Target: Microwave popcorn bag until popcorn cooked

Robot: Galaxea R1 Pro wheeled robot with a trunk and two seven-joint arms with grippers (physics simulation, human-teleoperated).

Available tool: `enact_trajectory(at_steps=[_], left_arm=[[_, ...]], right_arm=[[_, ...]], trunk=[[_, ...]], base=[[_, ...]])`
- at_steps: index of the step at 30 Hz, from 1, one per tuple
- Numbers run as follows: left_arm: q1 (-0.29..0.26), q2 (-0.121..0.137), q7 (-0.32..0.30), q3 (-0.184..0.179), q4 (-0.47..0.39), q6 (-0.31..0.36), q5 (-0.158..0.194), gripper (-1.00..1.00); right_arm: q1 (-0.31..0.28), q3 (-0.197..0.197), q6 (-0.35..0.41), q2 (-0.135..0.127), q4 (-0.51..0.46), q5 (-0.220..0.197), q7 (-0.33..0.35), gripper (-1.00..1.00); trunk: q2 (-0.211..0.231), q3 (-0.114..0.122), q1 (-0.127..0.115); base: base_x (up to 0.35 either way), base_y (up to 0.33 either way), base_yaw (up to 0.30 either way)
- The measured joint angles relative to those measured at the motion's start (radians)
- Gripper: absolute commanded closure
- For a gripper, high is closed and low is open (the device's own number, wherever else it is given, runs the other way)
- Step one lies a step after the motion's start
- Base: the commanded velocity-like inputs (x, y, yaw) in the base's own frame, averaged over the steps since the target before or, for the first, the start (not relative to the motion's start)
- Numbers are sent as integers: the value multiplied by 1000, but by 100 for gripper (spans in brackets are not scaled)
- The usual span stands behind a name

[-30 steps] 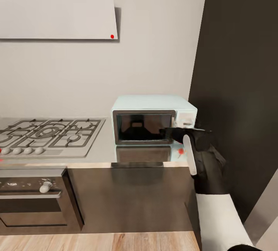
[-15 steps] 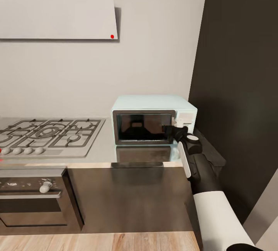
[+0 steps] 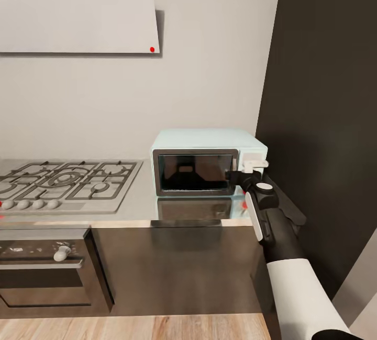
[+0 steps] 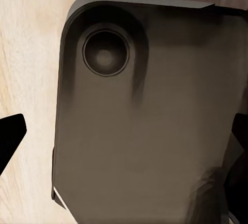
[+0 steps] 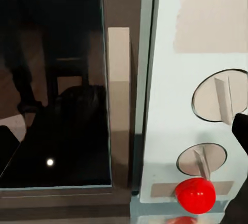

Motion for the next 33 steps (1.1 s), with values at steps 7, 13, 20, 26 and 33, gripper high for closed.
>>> enact_trajectory(at_steps=[7, 13, 20, 26, 33], left_arm=[[0, 1, 0, 0, 0, 0, 0, -100], [0, 0, 0, 0, 0, 0, 0, -100], [0, 1, 0, 0, 0, 0, 0, -100], [0, 1, 0, 0, 0, 0, 0, -100], [0, 1, 0, 0, 0, 0, 0, -100]], right_arm=[[0, 2, -2, 5, 5, -2, -1, -100], [0, 1, -2, 1, 10, -4, -1, -100], [0, 1, -6, -1, 13, -4, -1, -100], [0, 1, -6, -1, 14, -4, -1, -100], [0, 1, -7, -1, 14, -5, -2, -100]], trunk=[[0, 0, 0], [0, 0, 0], [0, 0, 0], [0, 0, 0], [0, 0, 0]], base=[[0, 0, 0], [3, 0, 0], [95, 0, 0], [11, 0, 0], [39, 0, 0]])
